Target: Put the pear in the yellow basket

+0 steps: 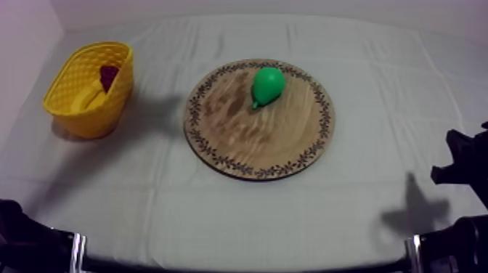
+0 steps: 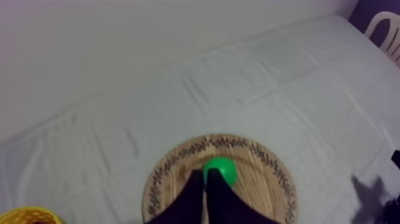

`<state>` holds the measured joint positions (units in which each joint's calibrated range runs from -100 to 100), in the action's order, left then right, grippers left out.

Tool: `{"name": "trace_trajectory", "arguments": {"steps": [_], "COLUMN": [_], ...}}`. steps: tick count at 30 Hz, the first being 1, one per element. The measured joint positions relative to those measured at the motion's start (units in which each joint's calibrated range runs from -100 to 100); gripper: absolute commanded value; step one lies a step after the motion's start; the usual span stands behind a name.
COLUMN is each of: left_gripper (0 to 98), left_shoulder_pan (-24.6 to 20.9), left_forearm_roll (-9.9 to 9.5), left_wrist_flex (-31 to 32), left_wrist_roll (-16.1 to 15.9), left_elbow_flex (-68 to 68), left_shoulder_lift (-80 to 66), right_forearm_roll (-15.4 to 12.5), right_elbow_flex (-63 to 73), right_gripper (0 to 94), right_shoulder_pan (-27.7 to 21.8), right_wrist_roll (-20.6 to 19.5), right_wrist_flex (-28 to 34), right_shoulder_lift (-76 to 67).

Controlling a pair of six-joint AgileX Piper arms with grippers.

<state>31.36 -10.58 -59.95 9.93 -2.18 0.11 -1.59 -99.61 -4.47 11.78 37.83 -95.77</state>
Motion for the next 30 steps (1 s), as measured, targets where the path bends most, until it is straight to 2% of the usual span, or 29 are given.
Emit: {"name": "trace_trajectory", "arguments": {"steps": [9, 13, 18, 20, 22, 28, 30], "left_gripper": [0.0, 0.0, 0.1, 3.7, 14.7, 72.3, 84.2], "left_shoulder_pan": [3.7, 3.9, 3.9, 3.7, 3.6, 3.4, 3.4], "left_forearm_roll": [-3.78, -4.30, -4.30, -4.26, -4.23, -4.19, -3.96], "left_wrist_flex": [-1.2, -1.3, -0.8, -0.1, 0.9, 0.5, -0.6], "left_wrist_roll": [4.1, 5.1, 4.8, 4.5, 4.4, 5.8, 6.3], "left_elbow_flex": [-3.8, -6.5, -11.3, -13.2, -14.6, -17.3, -17.7], "left_shoulder_lift": [14.4, 21.0, 28.8, 31.4, 33.4, 37.2, 37.8], "right_forearm_roll": [0.0, 0.0, 0.0, 0.0, 0.0, 0.0, 0.0], "right_elbow_flex": [0.0, 0.0, 0.0, 0.0, 0.0, 0.0, 0.0], "right_gripper": [0.5, 0.5, 0.5, 0.5, 0.5, 0.5, 0.5], "right_shoulder_pan": [0.0, 0.0, 0.0, 0.0, 0.0, 0.0, 0.0], "right_wrist_roll": [0.0, 0.0, 0.0, 0.0, 0.0, 0.0, 0.0], "right_wrist_flex": [0.0, 0.0, 0.0, 0.0, 0.0, 0.0, 0.0], "right_shoulder_lift": [0.0, 0.0, 0.0, 0.0, 0.0, 0.0, 0.0]}}
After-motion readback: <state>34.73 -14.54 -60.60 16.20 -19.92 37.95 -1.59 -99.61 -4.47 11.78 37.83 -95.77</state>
